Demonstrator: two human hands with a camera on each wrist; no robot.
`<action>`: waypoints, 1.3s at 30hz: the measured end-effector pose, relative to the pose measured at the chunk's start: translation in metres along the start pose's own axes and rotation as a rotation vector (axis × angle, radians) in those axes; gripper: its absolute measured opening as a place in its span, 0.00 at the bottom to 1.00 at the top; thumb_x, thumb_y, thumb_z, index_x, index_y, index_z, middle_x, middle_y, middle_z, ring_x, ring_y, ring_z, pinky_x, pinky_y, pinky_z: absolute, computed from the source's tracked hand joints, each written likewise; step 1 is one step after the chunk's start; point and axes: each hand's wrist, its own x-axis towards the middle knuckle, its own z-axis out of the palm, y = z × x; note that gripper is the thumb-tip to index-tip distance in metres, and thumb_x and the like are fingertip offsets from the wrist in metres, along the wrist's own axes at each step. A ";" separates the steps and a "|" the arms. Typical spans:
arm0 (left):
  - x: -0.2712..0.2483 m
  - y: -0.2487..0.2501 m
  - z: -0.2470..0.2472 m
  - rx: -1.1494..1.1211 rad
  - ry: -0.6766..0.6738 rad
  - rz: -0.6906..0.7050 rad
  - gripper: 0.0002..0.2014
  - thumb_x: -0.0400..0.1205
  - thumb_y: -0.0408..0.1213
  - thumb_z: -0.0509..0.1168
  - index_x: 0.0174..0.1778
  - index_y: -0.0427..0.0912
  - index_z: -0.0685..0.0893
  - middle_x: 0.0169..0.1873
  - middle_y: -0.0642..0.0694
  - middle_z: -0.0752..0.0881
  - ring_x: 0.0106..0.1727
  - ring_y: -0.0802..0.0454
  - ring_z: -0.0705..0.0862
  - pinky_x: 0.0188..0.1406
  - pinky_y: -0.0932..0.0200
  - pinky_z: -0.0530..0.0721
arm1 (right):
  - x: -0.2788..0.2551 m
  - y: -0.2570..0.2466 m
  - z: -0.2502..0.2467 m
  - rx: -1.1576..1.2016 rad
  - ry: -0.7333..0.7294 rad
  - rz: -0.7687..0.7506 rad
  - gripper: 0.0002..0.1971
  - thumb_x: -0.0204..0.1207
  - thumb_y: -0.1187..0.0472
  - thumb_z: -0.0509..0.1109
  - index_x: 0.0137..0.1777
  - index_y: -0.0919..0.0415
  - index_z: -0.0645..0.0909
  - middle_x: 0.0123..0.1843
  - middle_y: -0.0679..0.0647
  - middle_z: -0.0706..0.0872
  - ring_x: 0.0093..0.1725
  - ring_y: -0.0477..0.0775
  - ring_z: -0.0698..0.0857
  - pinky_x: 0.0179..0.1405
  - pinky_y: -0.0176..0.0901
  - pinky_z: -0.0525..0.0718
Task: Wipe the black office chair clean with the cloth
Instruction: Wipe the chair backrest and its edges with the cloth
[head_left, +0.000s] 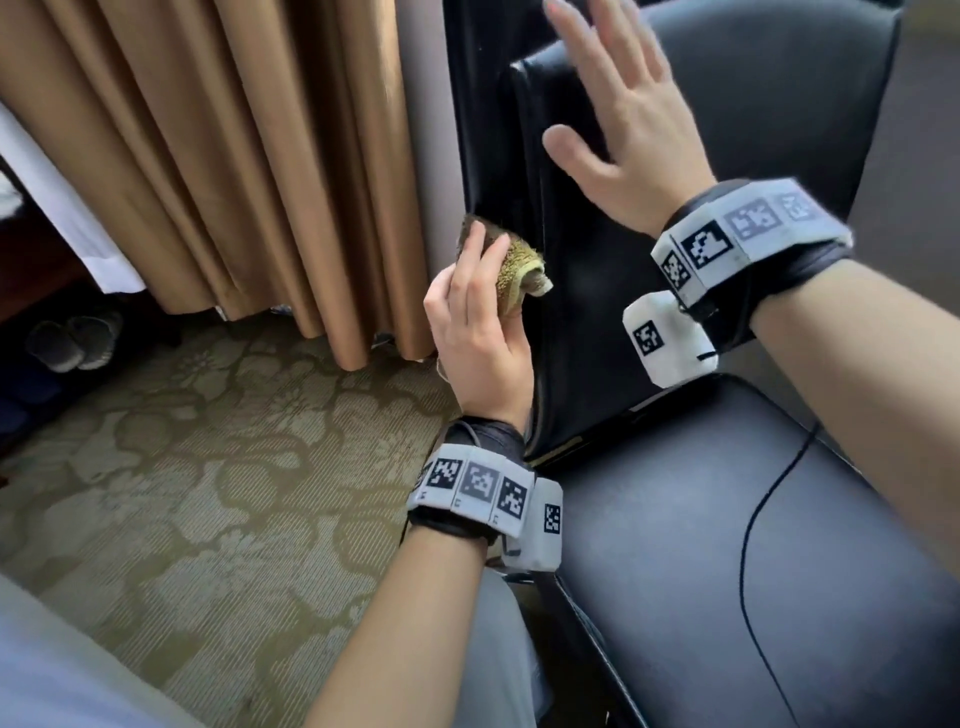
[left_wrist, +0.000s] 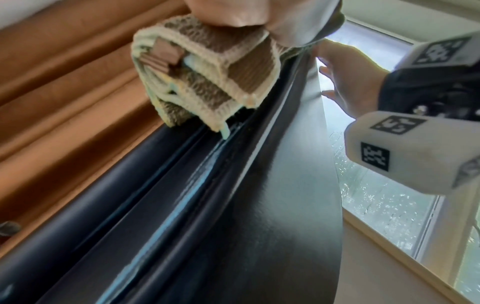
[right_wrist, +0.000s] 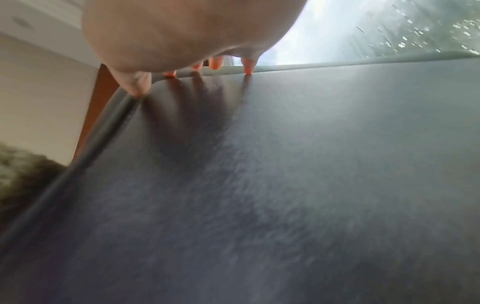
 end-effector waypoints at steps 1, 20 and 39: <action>0.001 0.000 0.001 0.001 -0.004 0.010 0.18 0.78 0.22 0.65 0.64 0.37 0.79 0.66 0.40 0.80 0.57 0.46 0.74 0.65 0.55 0.75 | 0.007 0.001 -0.003 -0.024 -0.013 -0.041 0.33 0.76 0.50 0.58 0.80 0.58 0.58 0.82 0.60 0.57 0.81 0.61 0.54 0.80 0.59 0.53; -0.005 0.010 0.007 -0.055 -0.018 -0.014 0.16 0.80 0.27 0.65 0.65 0.36 0.79 0.65 0.40 0.80 0.59 0.46 0.74 0.65 0.52 0.75 | 0.031 -0.002 -0.011 -0.115 -0.045 -0.087 0.35 0.74 0.44 0.56 0.79 0.59 0.61 0.74 0.62 0.69 0.72 0.65 0.66 0.68 0.46 0.62; 0.026 0.014 0.013 -0.026 0.034 0.025 0.20 0.76 0.20 0.68 0.64 0.34 0.81 0.65 0.40 0.81 0.57 0.46 0.74 0.64 0.57 0.74 | 0.062 -0.005 -0.021 -0.256 -0.160 -0.273 0.45 0.66 0.33 0.62 0.81 0.52 0.56 0.77 0.59 0.66 0.74 0.64 0.66 0.71 0.56 0.62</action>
